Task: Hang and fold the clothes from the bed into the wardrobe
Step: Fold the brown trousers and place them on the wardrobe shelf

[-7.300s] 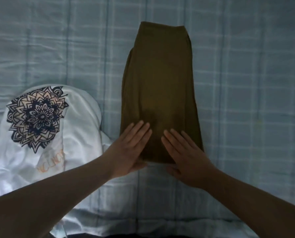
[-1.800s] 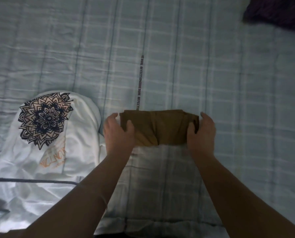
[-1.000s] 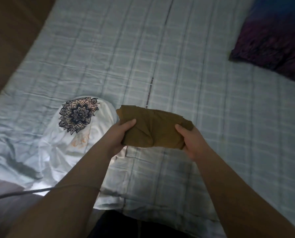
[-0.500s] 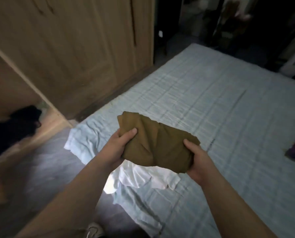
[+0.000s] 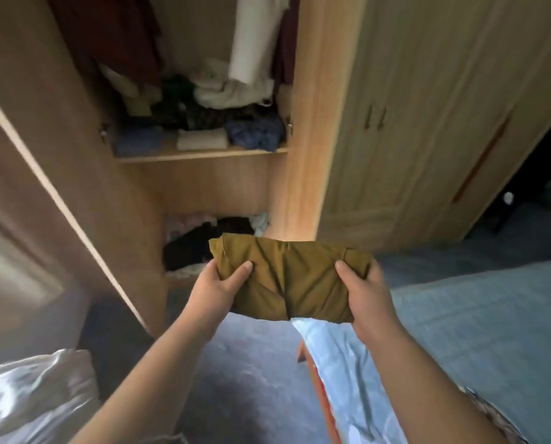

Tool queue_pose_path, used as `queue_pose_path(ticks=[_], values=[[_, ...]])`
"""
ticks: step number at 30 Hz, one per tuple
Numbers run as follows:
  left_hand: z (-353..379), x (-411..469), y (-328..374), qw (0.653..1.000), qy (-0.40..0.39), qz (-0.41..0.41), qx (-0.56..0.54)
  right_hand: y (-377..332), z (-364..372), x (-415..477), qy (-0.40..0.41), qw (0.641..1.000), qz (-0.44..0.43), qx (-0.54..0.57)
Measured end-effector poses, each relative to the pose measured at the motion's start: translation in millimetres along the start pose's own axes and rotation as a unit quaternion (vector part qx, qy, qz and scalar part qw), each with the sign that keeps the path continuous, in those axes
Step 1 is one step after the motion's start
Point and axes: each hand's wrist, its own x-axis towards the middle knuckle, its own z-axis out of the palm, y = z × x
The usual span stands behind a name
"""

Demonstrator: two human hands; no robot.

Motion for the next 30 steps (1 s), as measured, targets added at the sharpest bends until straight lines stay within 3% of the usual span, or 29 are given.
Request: queue_pose_path(ticks=[7,12,30], values=[[-92.4,46.3,6.9,0.982,0.172,0.077,0.03,-17.3,131.0,34.6,-0.08,0.986,-0.097,-0.112],[-121.5,97.2,7.3,0.961,0.257,0.092,0.048,-12.2,193.4,82.2,-0.119,0.978,-0.114,-0.129],[-103.3,467.8,96.2,0.962,0.237,0.108,0.085,-41.0,353.5,447.0,-0.18,0.974,-0.12,-0.07]])
